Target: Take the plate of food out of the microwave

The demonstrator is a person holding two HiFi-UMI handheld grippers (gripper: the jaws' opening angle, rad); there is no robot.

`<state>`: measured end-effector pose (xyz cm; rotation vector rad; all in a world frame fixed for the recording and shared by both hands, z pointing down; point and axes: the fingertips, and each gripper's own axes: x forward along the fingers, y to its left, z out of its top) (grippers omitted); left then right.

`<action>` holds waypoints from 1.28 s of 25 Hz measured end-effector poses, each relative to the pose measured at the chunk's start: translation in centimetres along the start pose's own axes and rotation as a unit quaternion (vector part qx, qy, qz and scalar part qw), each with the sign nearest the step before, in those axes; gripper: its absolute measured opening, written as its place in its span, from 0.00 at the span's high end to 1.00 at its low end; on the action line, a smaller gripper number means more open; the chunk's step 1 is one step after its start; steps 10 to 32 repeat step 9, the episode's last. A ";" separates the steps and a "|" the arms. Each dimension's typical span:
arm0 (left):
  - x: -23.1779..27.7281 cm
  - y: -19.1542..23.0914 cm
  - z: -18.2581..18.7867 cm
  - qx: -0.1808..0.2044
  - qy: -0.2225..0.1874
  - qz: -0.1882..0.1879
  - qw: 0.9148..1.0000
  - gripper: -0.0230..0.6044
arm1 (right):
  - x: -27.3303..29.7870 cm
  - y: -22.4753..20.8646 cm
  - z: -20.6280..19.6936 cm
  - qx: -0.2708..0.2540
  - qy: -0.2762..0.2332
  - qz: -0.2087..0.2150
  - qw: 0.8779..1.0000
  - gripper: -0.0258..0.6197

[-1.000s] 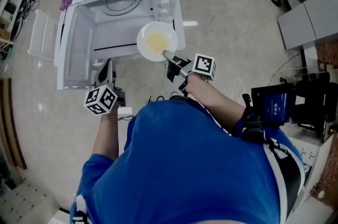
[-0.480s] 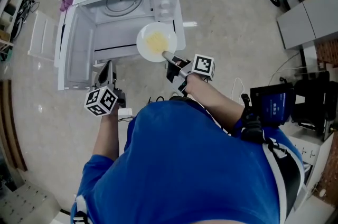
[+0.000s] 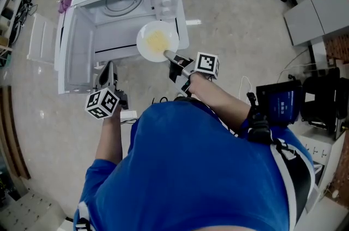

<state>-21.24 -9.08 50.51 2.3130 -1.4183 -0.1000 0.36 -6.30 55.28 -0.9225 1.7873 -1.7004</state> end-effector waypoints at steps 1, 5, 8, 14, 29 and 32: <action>0.0 0.0 0.0 0.000 0.000 0.000 1.000 0.95 | 0.0 -0.1 0.0 0.003 0.001 -0.001 1.000 0.93; 0.0 0.0 -0.1 0.000 0.001 0.001 1.000 0.95 | -0.1 -0.3 -0.1 0.003 0.002 -0.001 1.000 0.93; -0.1 0.0 -0.1 0.000 0.002 0.000 1.000 0.95 | -0.1 -0.4 -0.2 -0.002 0.003 -0.003 1.000 0.93; -0.1 0.0 -0.1 0.000 0.003 0.000 1.000 0.95 | -0.1 -0.3 -0.2 -0.004 0.003 -0.003 1.000 0.93; -0.1 0.0 -0.1 0.000 0.003 0.000 1.000 0.95 | -0.1 -0.3 -0.2 -0.004 0.003 -0.003 1.000 0.93; -0.1 0.0 -0.1 0.000 0.003 0.000 1.000 0.95 | -0.1 -0.3 -0.2 -0.004 0.003 -0.003 1.000 0.93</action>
